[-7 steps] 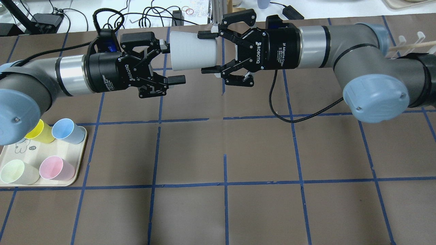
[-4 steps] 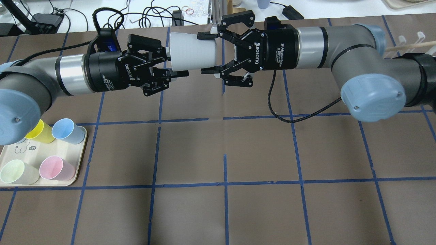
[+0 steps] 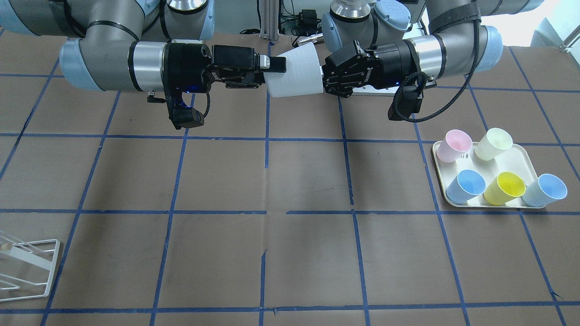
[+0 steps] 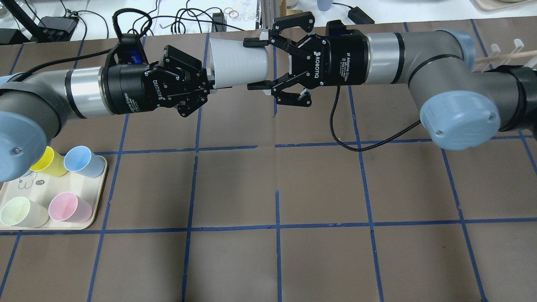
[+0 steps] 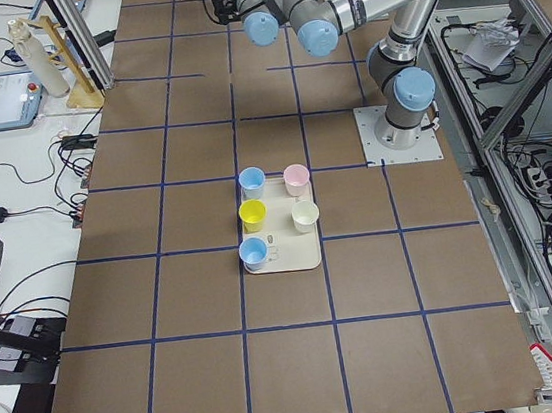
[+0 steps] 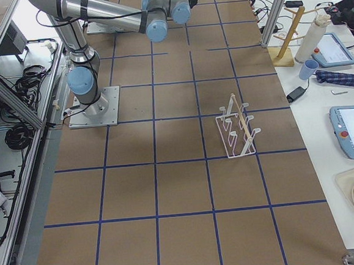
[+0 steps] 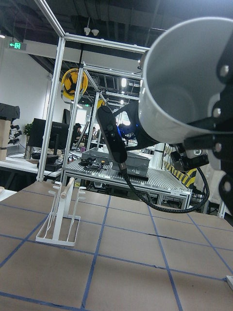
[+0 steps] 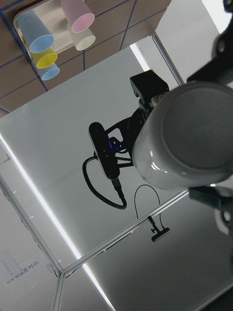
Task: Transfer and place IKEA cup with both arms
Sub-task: 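Open the right gripper and withdraw it while the left arm pulls the cup away, then carry the cup with the left gripper over the tray of cups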
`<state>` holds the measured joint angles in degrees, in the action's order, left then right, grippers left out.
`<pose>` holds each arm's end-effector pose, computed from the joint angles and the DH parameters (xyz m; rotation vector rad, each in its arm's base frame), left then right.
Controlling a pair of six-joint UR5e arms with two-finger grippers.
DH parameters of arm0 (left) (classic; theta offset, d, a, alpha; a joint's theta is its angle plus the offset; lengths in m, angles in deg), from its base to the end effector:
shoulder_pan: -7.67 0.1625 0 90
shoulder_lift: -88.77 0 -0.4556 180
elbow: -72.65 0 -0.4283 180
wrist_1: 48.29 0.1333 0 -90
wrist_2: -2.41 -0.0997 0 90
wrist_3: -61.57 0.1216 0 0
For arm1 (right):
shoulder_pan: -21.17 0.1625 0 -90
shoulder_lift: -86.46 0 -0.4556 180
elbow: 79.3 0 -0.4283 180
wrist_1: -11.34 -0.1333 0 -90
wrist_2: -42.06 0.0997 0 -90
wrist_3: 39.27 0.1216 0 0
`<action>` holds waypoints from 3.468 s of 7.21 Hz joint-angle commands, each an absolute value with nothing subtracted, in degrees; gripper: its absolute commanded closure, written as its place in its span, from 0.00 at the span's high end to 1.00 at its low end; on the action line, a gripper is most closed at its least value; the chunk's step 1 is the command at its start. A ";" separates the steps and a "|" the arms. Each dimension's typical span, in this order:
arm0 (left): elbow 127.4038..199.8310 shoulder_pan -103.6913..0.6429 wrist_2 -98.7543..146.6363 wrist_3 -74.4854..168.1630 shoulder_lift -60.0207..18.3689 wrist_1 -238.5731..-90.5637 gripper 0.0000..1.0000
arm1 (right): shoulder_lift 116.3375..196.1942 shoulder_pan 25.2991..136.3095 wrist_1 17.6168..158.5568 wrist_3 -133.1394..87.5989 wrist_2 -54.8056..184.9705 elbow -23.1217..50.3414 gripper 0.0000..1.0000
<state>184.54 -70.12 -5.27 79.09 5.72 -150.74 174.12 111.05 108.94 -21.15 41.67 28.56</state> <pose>-0.1551 -0.4835 0.4440 0.2751 -1.6672 -0.0186 0.2538 -0.5182 0.4473 0.4224 1.5359 0.4187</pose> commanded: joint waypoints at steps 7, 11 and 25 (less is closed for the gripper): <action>183.57 -64.60 -30.04 75.91 9.22 -150.68 0.00 | 174.35 97.91 109.78 -13.34 29.40 26.08 1.00; 181.46 -53.44 -70.28 77.64 10.89 -144.63 0.00 | 180.04 98.43 108.91 -13.26 -4.71 24.77 1.00; 159.83 -18.96 -87.07 129.25 -25.47 -131.08 0.00 | 188.59 109.68 104.33 -27.23 -47.06 23.89 1.00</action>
<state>160.26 -19.12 -87.35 129.66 -22.21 -131.28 188.68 109.83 104.42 -26.89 -46.85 23.91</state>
